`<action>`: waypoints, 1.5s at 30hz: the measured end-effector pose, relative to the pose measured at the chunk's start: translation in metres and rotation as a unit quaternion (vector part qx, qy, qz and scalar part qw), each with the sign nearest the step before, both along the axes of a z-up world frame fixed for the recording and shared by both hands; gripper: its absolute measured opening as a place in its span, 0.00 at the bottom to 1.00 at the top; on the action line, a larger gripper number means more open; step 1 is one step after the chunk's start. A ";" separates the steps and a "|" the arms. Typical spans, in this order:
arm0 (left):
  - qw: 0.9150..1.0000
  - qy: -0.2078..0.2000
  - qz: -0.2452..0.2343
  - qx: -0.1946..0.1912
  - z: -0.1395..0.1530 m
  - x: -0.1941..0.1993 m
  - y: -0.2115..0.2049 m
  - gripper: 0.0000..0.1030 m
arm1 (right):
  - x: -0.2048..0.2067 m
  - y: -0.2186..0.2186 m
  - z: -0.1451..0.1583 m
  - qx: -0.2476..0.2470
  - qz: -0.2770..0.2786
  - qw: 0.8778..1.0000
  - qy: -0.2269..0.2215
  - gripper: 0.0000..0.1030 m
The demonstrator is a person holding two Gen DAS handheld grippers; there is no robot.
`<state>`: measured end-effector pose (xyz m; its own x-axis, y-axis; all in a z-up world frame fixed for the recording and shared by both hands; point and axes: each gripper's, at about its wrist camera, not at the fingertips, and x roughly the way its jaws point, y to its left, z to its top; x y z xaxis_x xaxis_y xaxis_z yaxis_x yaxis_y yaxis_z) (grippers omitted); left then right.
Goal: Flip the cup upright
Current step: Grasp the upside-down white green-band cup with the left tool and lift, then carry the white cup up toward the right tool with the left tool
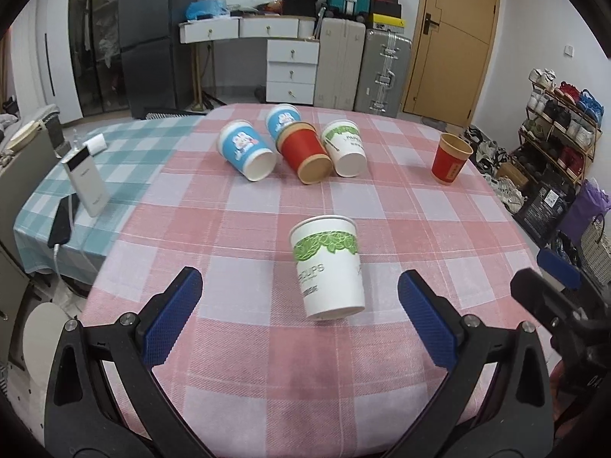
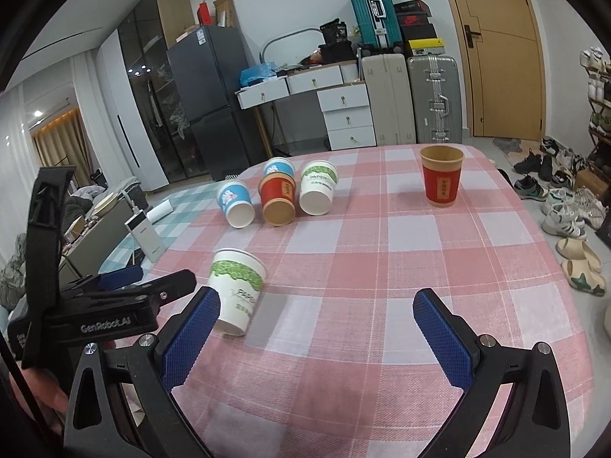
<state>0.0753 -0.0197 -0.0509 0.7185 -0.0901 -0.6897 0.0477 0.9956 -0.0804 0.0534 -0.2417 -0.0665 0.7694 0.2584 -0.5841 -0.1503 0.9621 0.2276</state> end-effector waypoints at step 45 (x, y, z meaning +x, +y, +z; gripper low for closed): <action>0.988 0.082 -0.112 -0.069 0.065 0.021 0.045 0.55 | 0.003 0.032 0.005 0.009 0.031 0.999 0.005 1.00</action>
<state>0.0963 0.0254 0.0142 0.5492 -0.3355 -0.7654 0.2411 0.9405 -0.2393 0.0560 -0.2093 -0.0614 0.7461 0.3166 -0.5857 -0.2077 0.9465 0.2470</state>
